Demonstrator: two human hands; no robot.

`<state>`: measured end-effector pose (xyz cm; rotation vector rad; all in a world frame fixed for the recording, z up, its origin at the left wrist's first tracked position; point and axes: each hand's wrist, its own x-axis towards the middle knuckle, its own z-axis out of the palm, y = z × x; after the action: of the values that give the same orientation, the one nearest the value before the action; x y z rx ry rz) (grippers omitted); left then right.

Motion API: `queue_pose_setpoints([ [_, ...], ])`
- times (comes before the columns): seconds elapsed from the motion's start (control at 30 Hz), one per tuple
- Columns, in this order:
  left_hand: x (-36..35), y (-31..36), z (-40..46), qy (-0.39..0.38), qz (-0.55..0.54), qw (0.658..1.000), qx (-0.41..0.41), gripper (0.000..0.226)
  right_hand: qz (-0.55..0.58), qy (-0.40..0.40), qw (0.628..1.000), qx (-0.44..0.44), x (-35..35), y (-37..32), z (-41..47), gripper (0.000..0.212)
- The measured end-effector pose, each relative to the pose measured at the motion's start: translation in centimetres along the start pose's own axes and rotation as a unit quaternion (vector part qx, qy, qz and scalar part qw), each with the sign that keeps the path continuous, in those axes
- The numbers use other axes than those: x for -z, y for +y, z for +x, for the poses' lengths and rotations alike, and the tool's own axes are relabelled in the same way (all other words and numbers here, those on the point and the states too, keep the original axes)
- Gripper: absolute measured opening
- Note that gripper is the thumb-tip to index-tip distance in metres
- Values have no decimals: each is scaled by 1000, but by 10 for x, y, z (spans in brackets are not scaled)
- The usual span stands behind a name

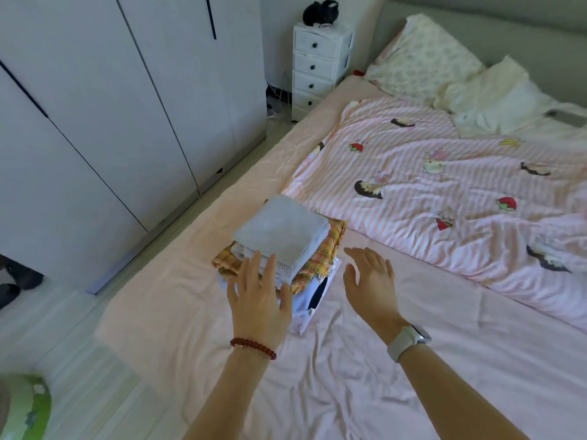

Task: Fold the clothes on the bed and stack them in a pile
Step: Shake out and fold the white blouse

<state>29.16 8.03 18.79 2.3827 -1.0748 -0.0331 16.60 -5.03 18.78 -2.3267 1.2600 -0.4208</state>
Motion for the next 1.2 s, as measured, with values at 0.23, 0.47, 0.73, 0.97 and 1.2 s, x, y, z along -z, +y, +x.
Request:
queue_pose_setpoints([
  [0.23,13,-16,-172,-187,45,981,23,55,-31,5,992,-119,20,34,-203,38],
  [0.47,20,11,-297,-263,70,959,-76,48,-46,-13,962,-268,49,80,-399,40],
  [0.73,-28,150,-420,-343,87,897,-265,49,-13,69,901,-428,122,186,-569,41],
  [0.97,-92,344,-537,-384,41,844,-371,49,-43,122,844,-520,220,313,-695,40],
  [1.2,-136,471,-606,-387,2,810,-440,46,-35,147,818,-556,288,404,-731,41],
])
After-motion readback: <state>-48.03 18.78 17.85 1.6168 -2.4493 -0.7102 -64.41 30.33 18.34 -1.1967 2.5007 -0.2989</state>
